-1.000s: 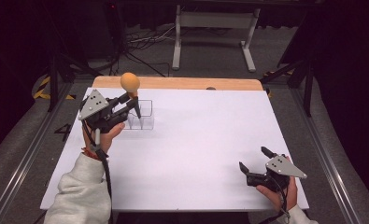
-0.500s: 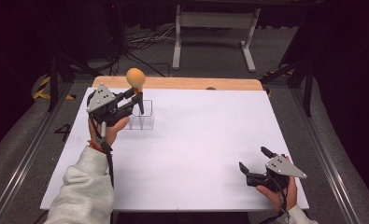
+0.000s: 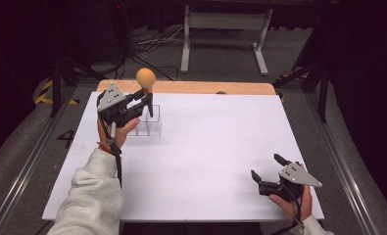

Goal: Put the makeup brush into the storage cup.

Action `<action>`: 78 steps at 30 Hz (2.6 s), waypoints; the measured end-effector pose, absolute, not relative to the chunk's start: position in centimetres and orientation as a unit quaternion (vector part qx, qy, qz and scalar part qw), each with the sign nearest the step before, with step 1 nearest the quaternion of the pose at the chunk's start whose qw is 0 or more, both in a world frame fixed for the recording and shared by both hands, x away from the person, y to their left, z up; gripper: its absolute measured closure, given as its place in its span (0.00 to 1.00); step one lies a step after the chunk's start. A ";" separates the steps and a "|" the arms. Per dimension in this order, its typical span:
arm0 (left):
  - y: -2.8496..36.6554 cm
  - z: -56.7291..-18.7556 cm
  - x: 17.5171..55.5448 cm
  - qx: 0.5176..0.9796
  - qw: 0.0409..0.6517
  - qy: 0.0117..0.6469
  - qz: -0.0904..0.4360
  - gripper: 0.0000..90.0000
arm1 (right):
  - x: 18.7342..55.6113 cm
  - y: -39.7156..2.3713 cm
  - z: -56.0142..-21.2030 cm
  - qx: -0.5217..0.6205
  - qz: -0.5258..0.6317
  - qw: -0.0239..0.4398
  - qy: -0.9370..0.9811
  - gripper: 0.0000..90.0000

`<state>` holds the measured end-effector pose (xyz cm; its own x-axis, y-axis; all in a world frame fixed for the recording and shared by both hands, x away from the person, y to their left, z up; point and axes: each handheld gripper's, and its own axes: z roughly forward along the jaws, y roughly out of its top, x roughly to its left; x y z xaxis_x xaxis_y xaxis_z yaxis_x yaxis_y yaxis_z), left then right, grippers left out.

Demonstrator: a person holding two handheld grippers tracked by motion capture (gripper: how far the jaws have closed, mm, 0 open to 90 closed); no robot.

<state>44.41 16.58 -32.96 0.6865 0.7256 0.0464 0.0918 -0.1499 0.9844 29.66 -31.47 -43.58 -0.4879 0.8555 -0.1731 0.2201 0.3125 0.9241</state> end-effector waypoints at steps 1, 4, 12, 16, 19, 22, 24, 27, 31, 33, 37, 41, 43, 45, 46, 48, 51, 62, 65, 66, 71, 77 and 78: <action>16.5 -33.0 44.5 0.708 0.583 0.289 0.274 0.76 | 29.7 -31.5 -43.6 0.368 0.457 0.348 0.731 0.07; 16.5 -33.0 44.8 0.709 0.580 0.293 0.273 0.76 | 29.7 -31.5 -43.6 0.369 0.456 0.348 0.732 0.07; 16.4 -33.0 45.6 0.713 0.575 0.298 0.271 0.76 | 29.7 -31.5 -43.6 0.368 0.456 0.347 0.732 0.07; 16.4 -33.1 46.0 0.709 0.577 0.302 0.270 0.76 | 29.7 -31.5 -43.6 0.368 0.456 0.347 0.732 0.07; 16.3 -33.1 46.3 0.706 0.578 0.304 0.272 0.76 | 29.7 -31.5 -43.6 0.369 0.456 0.347 0.732 0.07; 16.1 -33.0 46.6 0.709 0.574 0.305 0.275 0.76 | 29.7 -31.6 -43.6 0.369 0.457 0.347 0.731 0.07; 15.9 -33.0 46.8 0.711 0.571 0.304 0.275 0.76 | 29.8 -31.6 -43.7 0.371 0.458 0.346 0.730 0.07; 15.7 -33.0 47.1 0.712 0.569 0.304 0.275 0.76 | 29.7 -31.6 -43.6 0.370 0.458 0.346 0.730 0.07; 15.4 -33.1 47.5 0.714 0.568 0.305 0.274 0.76 | 29.8 -31.7 -43.7 0.370 0.458 0.346 0.730 0.07; 15.3 -33.2 47.6 0.715 0.563 0.306 0.279 0.76 | 29.8 -31.7 -43.7 0.372 0.458 0.345 0.730 0.07; 15.3 -33.1 47.9 0.719 0.553 0.307 0.286 0.76 | 29.8 -31.7 -43.7 0.372 0.457 0.344 0.731 0.07; 15.5 -33.1 48.2 0.719 0.553 0.308 0.285 0.76 | 29.8 -31.7 -43.7 0.373 0.457 0.345 0.730 0.07; 15.5 -33.2 48.3 0.719 0.552 0.311 0.284 0.76 | 29.8 -31.7 -43.8 0.374 0.457 0.344 0.730 0.07; 15.5 -33.4 48.4 0.718 0.554 0.314 0.280 0.76 | 29.8 -31.7 -43.8 0.373 0.456 0.345 0.731 0.07; 15.5 -33.5 48.5 0.719 0.550 0.317 0.282 0.76 | 29.8 -31.7 -43.8 0.373 0.457 0.344 0.731 0.07; 15.5 -33.8 48.7 0.722 0.547 0.319 0.280 0.76 | 29.8 -31.7 -43.8 0.373 0.457 0.344 0.731 0.07; 15.5 -34.2 48.8 0.724 0.539 0.323 0.284 0.76 | 29.8 -31.7 -43.8 0.374 0.457 0.344 0.730 0.07; 15.6 -36.0 49.1 0.725 0.540 0.333 0.268 0.76 | 29.8 -31.8 -43.8 0.373 0.456 0.345 0.731 0.07; 15.7 -36.4 49.1 0.727 0.535 0.338 0.267 0.76 | 29.8 -31.8 -43.8 0.374 0.456 0.344 0.731 0.07; 15.7 -36.6 49.1 0.727 0.535 0.339 0.266 0.76 | 29.8 -31.8 -43.8 0.373 0.456 0.345 0.731 0.07; 15.7 -37.3 49.0 0.731 0.528 0.342 0.264 0.75 | 29.7 -31.9 -43.8 0.374 0.455 0.346 0.730 0.07; 15.7 -37.7 48.7 0.733 0.532 0.338 0.256 0.75 | 29.6 -31.9 -43.7 0.374 0.455 0.346 0.730 0.07; 15.7 -37.8 48.7 0.733 0.532 0.339 0.256 0.75 | 29.5 -31.9 -43.7 0.375 0.455 0.346 0.730 0.07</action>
<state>48.66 15.70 -37.76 0.6394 0.7687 0.0152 0.2236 -0.2048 0.9529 29.52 -31.91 -43.73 -0.4797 0.8619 -0.1642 0.2327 0.3054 0.9234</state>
